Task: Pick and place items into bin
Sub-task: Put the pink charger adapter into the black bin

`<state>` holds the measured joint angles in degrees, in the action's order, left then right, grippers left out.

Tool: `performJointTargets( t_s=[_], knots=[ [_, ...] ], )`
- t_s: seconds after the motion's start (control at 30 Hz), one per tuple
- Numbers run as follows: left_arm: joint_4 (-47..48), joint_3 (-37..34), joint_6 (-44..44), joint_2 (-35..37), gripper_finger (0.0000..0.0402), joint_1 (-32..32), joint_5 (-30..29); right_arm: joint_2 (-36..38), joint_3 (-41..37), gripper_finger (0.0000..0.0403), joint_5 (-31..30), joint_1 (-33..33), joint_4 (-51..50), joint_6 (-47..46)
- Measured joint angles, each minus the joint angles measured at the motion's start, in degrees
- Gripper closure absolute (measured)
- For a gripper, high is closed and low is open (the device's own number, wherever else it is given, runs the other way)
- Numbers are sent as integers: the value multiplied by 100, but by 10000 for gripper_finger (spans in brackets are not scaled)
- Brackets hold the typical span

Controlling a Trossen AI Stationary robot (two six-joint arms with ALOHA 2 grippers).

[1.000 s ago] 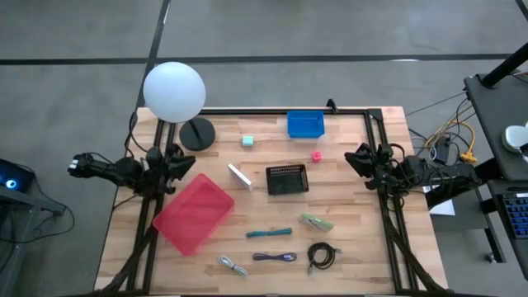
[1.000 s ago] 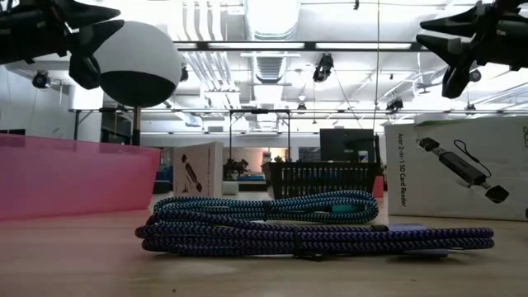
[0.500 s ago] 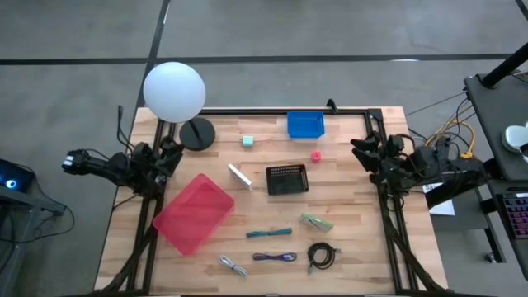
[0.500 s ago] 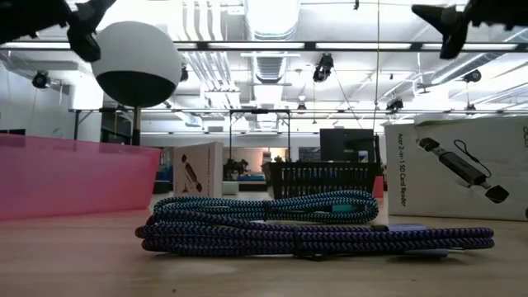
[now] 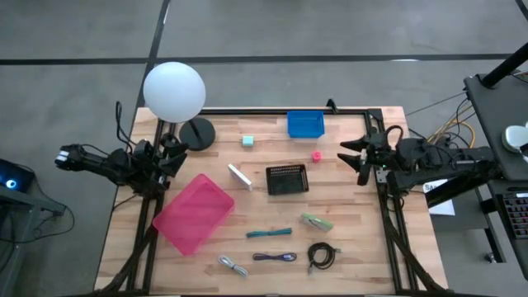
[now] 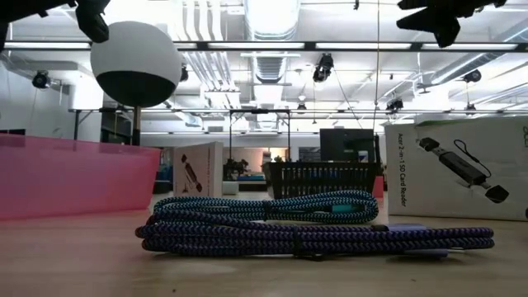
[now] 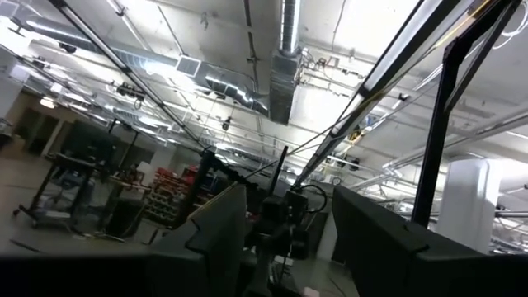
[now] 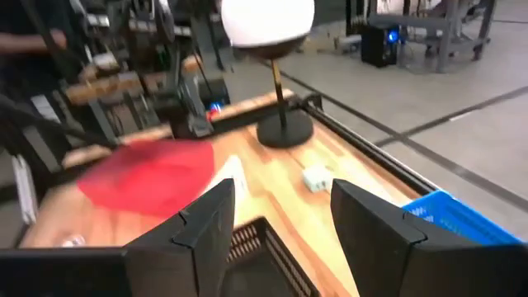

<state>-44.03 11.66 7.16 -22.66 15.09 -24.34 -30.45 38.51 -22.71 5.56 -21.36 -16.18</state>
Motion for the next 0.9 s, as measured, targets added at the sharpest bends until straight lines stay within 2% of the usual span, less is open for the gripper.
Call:
performJointTargets(
  t_s=[0.37,0.67,0.9],
  knots=[
    [-277,-1,155,-223,234,0,-23,-1184,842,213,109,-113,-1271,79],
    [-354,-2,157,-271,234,0,-41,-2345,1631,213,1079,-806,-1944,632],
    [-355,-2,154,-271,234,0,-43,-3100,2390,213,1342,-1383,-2661,1537]
  ],
)
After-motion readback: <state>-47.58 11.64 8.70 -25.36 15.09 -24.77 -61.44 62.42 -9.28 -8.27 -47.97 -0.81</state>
